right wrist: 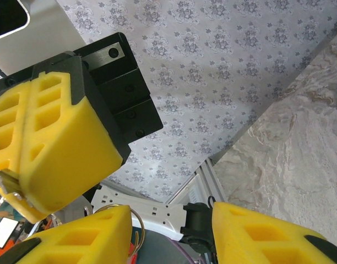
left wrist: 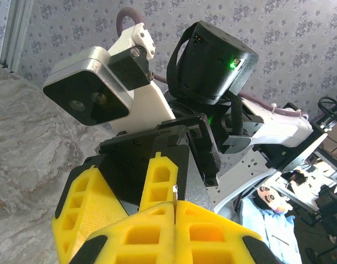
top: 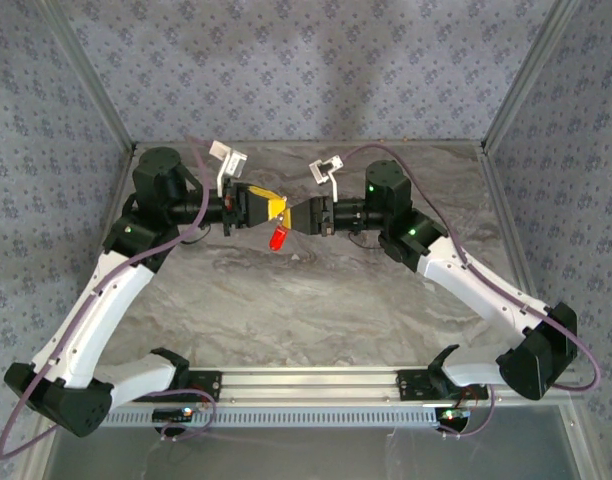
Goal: Remove the keys from the keyring
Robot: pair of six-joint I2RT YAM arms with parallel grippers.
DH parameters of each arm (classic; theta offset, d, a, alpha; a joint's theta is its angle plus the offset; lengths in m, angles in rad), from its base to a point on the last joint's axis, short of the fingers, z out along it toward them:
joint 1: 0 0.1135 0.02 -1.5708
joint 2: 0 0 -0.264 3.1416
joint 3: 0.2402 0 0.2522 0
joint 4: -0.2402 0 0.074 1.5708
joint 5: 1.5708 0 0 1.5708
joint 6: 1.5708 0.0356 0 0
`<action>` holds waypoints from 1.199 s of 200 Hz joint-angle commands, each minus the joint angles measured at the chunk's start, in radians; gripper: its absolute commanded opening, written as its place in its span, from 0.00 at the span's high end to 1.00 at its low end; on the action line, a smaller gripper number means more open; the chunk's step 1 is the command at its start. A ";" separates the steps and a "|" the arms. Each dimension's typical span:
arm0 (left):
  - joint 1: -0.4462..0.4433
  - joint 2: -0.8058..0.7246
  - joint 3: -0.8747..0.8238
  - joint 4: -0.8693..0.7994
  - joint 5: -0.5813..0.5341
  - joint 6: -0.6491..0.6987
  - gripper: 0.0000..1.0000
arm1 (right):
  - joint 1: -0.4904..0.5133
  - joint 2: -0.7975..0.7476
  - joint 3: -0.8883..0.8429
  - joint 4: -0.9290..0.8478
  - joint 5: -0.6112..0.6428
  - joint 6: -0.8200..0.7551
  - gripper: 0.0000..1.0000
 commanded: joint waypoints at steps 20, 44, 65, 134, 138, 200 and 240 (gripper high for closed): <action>-0.007 -0.014 0.006 0.049 0.000 -0.006 1.00 | -0.005 -0.027 0.001 -0.048 -0.001 -0.042 0.52; -0.007 -0.012 0.005 0.043 -0.001 -0.003 1.00 | -0.033 -0.060 -0.001 -0.055 0.023 -0.043 0.50; -0.007 -0.007 0.005 0.035 0.000 -0.004 1.00 | -0.047 -0.076 -0.001 -0.072 0.036 -0.051 0.49; -0.007 0.019 0.049 -0.056 -0.017 0.024 1.00 | -0.075 -0.129 -0.018 -0.200 0.096 -0.150 0.48; -0.007 0.023 0.056 -0.068 -0.014 0.030 1.00 | -0.076 -0.136 -0.018 -0.223 0.105 -0.169 0.48; -0.011 0.069 0.099 -0.132 0.008 0.040 1.00 | -0.041 -0.160 0.039 -0.208 0.036 -0.283 0.52; -0.030 0.079 0.108 -0.124 0.015 0.040 1.00 | 0.000 -0.145 0.034 -0.156 0.070 -0.298 0.51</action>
